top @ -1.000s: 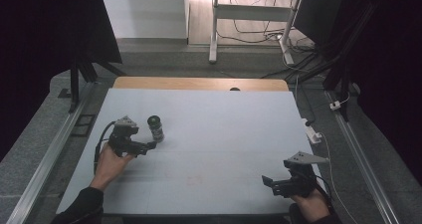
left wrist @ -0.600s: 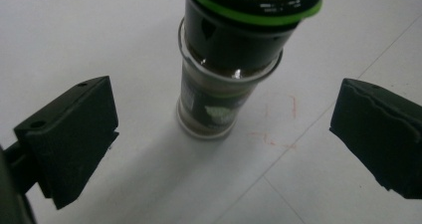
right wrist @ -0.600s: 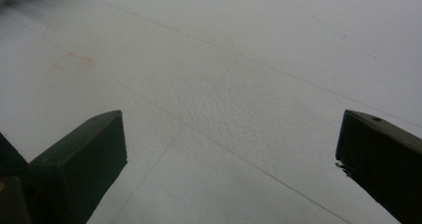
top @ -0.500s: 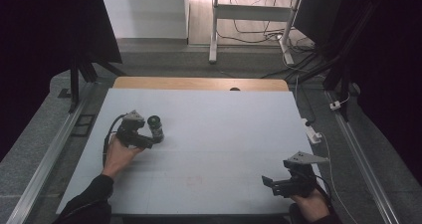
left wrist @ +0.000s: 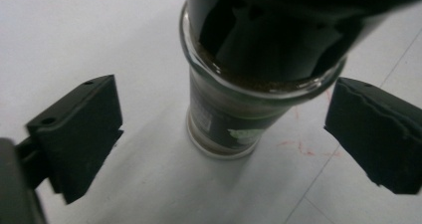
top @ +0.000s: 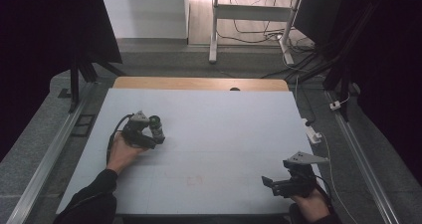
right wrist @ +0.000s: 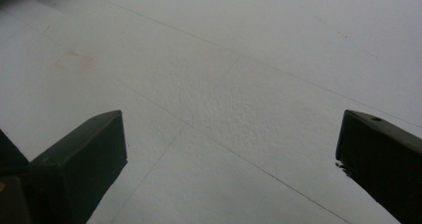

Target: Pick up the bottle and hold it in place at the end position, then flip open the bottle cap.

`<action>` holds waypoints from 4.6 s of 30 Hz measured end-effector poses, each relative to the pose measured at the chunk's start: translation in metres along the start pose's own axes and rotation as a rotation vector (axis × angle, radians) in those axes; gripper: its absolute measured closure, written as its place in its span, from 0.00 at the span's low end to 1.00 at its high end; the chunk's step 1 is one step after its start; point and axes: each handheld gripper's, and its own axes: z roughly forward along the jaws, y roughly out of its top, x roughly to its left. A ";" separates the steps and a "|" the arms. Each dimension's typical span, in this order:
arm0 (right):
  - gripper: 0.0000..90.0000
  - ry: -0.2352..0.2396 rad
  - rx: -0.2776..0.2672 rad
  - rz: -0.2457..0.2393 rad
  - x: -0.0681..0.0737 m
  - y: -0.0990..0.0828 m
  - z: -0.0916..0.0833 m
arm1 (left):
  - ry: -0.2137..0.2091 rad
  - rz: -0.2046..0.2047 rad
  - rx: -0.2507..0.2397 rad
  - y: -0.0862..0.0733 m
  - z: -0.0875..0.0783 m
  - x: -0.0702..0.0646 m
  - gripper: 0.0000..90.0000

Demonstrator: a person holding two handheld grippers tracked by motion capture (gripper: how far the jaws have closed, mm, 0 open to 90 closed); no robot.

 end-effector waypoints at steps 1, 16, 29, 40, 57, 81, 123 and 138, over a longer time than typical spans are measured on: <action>0.00 0.000 0.000 0.000 0.000 0.000 0.000 | -0.001 0.003 0.002 0.000 0.000 0.000 0.11; 0.00 0.002 0.001 -0.005 0.000 0.000 0.000 | -0.024 0.062 0.023 0.000 0.001 0.000 0.58; 0.00 0.004 0.002 -0.006 0.000 0.000 0.000 | -0.015 0.046 0.047 0.005 0.001 -0.004 0.60; 0.00 0.006 0.001 -0.002 0.000 0.000 0.000 | -0.024 0.130 0.039 0.023 -0.003 -0.024 0.60; 0.00 0.011 0.006 0.000 -0.001 0.000 0.001 | -0.083 0.127 0.025 0.061 -0.002 -0.055 0.60; 0.00 0.015 0.008 0.003 -0.001 0.000 0.001 | -0.143 0.222 0.033 0.094 0.042 -0.090 0.60; 0.00 0.004 -0.002 -0.012 0.000 0.000 -0.001 | -0.145 0.246 0.055 0.081 0.081 -0.094 0.60; 0.00 0.010 -0.028 -0.030 0.005 0.002 -0.003 | -0.140 0.236 0.045 0.080 0.082 -0.094 0.60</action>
